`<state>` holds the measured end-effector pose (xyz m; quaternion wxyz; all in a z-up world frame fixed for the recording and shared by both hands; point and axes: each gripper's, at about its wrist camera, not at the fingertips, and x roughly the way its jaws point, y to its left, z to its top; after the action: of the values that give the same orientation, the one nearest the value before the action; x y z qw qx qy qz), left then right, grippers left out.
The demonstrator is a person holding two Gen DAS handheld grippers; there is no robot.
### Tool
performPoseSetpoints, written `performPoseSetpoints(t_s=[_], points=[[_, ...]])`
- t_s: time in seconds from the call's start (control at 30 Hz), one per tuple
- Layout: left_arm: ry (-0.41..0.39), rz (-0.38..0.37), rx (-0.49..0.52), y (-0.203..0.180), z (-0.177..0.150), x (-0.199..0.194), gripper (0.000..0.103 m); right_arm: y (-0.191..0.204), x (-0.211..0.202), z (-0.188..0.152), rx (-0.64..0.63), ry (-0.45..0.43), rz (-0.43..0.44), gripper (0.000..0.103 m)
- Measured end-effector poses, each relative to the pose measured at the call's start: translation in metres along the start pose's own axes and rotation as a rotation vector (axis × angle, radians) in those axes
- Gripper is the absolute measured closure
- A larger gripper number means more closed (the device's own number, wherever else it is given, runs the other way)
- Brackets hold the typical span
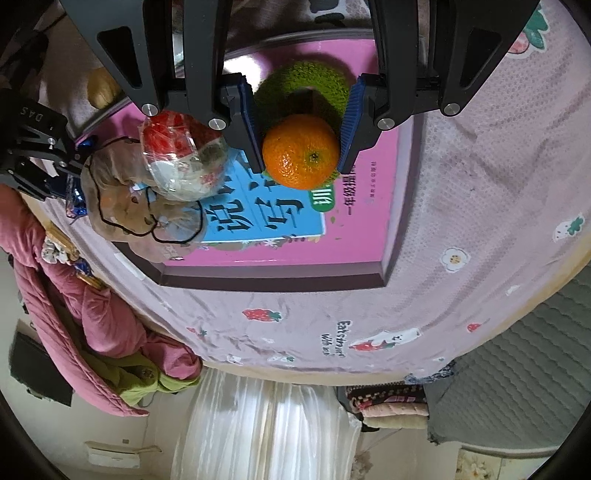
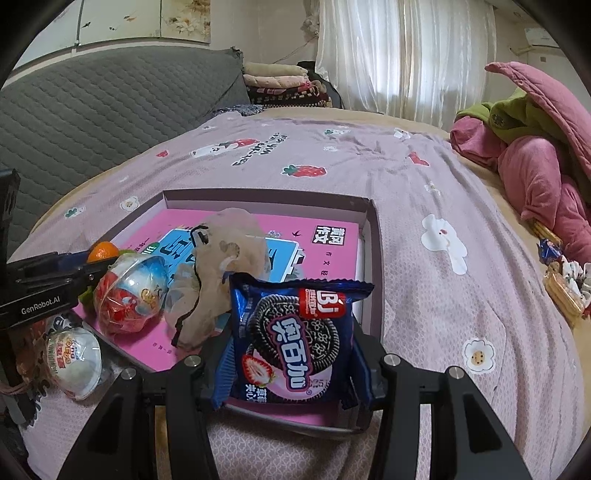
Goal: Organize objects
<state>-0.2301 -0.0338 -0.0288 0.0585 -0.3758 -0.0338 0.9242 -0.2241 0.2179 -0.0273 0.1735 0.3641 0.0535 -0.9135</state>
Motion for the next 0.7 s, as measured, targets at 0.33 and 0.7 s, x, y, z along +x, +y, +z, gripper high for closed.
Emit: performPoseSetpoints(t_s=[0.33,0.7], points=[[0.005,0.018,0.026,-0.0063,-0.0028,0.0021,0.061,0.0006,-0.0001,-0.0008,-0.007,0.004,-0.006,0.051],[-0.001,0.028,0.023,-0.0048,-0.0015,0.0002,0.057,0.0003,-0.0008,-0.0011,-0.011,0.005,-0.008,0.051]])
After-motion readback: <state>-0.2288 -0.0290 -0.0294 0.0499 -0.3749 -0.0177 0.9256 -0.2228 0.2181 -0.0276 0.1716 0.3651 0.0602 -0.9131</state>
